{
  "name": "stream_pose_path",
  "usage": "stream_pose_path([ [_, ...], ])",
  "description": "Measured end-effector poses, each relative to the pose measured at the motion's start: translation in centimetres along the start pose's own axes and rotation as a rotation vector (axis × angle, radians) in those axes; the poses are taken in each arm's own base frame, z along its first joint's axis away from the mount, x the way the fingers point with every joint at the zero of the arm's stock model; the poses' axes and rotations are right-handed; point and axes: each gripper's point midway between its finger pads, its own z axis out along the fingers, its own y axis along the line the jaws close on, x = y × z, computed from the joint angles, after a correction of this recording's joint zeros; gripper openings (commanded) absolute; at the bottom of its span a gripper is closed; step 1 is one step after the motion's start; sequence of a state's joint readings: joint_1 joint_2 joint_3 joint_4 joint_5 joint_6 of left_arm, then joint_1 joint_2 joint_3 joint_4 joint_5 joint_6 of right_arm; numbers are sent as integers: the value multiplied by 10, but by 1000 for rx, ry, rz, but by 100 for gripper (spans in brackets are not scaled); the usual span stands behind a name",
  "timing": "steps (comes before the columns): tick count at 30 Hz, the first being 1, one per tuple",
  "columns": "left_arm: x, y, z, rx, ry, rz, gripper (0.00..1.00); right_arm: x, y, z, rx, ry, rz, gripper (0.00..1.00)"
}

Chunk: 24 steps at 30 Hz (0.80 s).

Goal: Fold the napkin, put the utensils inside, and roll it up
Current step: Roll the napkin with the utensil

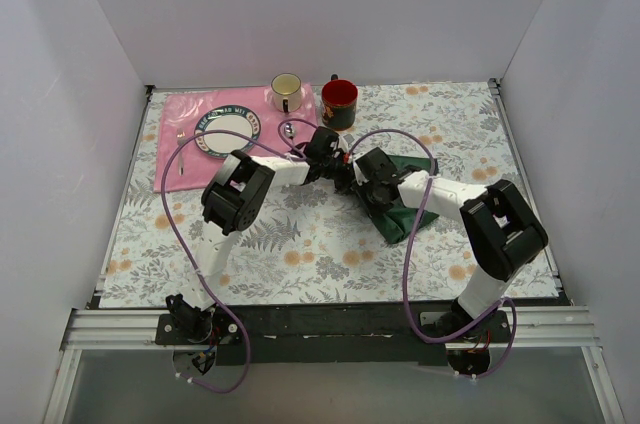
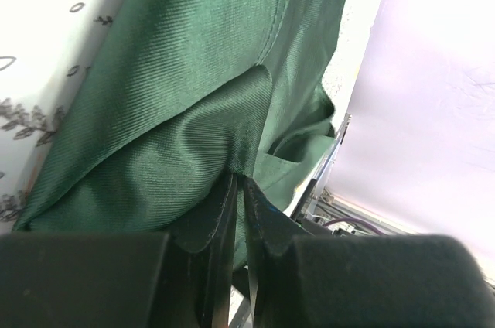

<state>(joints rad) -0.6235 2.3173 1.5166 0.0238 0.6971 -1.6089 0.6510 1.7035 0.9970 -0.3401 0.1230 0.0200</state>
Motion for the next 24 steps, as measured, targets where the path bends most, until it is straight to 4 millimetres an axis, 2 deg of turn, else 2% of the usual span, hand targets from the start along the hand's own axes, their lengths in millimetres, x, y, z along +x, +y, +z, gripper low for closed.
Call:
stream_pose_path([
  [1,-1,0,-1,-1,0,-1,10,0,-1,0,6,-2,7,8],
  [3,-2,1,-2,-5,3,-4,12,0,0,0,5,-7,20,3],
  [6,-4,0,-5,-24,6,-2,18,-3,1,0,-6,-40,36,1],
  [7,-6,0,-6,-36,5,0,27,-3,2,1,-17,-51,41,1],
  [9,-11,-2,-10,-62,-5,5,33,-6,4,1,-53,-84,63,1],
  [11,-19,-4,-18,-93,-29,13,44,-11,7,3,-100,-121,90,1],
  [13,-27,-7,-30,-117,-58,22,50,-15,11,4,-163,-152,117,1],
  [20,-63,-24,-93,-192,-218,53,57,-20,15,3,-375,-212,243,1],
  [22,-62,-30,-109,-204,-255,63,60,-21,20,3,-439,-215,270,1],
  [24,-52,-36,-124,-214,-280,60,65,-20,25,3,-515,-218,302,1],
])
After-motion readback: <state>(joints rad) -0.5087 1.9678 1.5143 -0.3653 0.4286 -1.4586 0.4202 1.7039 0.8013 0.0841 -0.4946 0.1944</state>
